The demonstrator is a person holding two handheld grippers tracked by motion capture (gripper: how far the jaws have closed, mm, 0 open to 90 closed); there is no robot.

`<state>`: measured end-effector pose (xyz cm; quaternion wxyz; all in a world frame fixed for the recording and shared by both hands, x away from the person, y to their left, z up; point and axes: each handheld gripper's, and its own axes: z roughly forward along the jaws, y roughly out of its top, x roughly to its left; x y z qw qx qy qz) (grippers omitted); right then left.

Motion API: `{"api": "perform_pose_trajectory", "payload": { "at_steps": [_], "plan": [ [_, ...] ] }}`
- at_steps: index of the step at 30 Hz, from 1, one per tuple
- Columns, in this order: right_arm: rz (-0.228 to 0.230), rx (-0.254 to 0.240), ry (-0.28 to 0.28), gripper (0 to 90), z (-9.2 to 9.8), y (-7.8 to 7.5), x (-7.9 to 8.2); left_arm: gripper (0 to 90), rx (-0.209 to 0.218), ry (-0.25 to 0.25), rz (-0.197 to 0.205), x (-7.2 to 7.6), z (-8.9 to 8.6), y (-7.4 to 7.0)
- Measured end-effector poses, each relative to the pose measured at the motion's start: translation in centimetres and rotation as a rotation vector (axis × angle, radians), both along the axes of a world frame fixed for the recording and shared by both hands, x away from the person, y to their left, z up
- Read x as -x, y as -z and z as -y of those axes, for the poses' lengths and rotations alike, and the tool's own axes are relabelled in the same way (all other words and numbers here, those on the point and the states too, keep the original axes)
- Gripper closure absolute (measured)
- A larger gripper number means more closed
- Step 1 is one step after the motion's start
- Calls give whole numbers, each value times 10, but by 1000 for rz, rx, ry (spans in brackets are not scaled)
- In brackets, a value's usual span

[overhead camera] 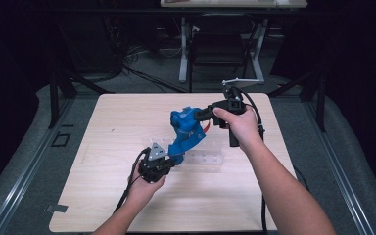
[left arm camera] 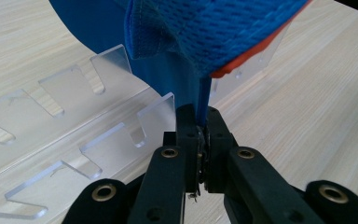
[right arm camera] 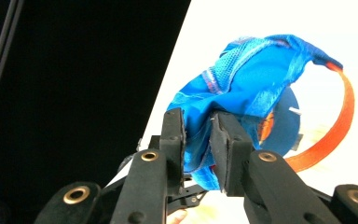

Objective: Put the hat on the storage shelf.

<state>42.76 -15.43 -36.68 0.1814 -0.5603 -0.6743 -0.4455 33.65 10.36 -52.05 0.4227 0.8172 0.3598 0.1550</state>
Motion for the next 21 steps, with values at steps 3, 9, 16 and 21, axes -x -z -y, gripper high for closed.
{"api": "perform_pose_trajectory", "payload": {
  "at_steps": [3, 9, 16, 21],
  "plan": [
    [2, 9, 10, 739, 4, 0, 1, 881, 14, -5, -12, -1, -2, 1],
    [12, 22, 24, 739, 11, -3, 3, 881, 17, -10, -9, 0, -2, 1],
    [27, 57, 31, 745, 16, -5, 6, 880, 23, -15, -11, 0, -2, 2],
    [29, 73, 37, 749, 19, -7, 9, 879, 23, -18, -12, 0, -2, 1]
  ]
}}
